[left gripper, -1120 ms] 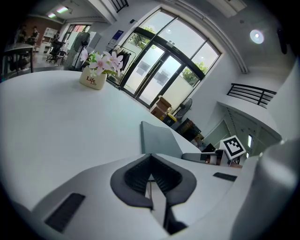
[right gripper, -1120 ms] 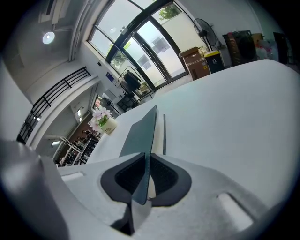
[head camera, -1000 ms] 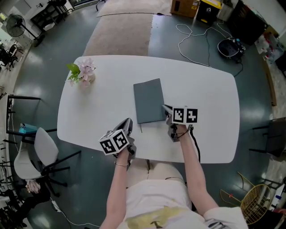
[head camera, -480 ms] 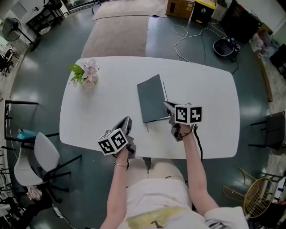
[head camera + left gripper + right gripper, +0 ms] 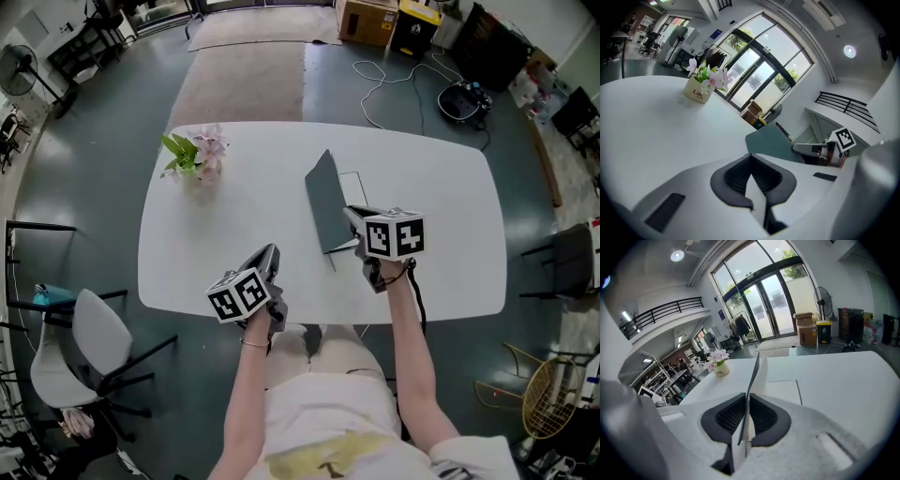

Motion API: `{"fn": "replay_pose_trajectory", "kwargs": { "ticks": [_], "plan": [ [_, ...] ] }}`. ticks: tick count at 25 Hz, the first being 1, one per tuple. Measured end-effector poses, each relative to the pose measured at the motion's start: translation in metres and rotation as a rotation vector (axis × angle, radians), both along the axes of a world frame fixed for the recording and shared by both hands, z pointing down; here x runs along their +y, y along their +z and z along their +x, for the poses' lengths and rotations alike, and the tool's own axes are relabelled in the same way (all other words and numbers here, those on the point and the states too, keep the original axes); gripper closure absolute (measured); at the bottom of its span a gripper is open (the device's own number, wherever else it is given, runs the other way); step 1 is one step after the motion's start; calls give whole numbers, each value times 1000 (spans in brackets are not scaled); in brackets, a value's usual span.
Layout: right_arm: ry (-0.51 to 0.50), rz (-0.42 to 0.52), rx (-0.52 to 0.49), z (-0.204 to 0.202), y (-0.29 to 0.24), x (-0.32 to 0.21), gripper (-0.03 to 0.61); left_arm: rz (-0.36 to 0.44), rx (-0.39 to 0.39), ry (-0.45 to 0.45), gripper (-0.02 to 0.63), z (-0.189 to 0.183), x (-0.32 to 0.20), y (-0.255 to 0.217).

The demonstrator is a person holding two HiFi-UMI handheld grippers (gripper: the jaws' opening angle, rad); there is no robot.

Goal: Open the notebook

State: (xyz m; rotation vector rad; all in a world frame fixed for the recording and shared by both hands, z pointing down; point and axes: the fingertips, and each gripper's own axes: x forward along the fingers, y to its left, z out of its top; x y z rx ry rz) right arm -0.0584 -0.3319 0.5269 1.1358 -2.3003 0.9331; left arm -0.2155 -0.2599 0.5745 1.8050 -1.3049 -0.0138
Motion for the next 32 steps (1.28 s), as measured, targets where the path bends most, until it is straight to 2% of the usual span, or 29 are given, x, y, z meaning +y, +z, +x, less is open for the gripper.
{"fn": "replay_pose_trajectory", "kwargs": {
  "ticks": [8,15,32],
  "plan": [
    [-14,37,47,-37,-9,8,546,9,5,14,615,-33,5,-3],
    [-17,81,145,-55,-10,12,545,11,6,12,615,-53,8,-2],
    [-99,105,262,-109,5,25,545,0,-3,-40,615,-78,18,3]
  ]
}}
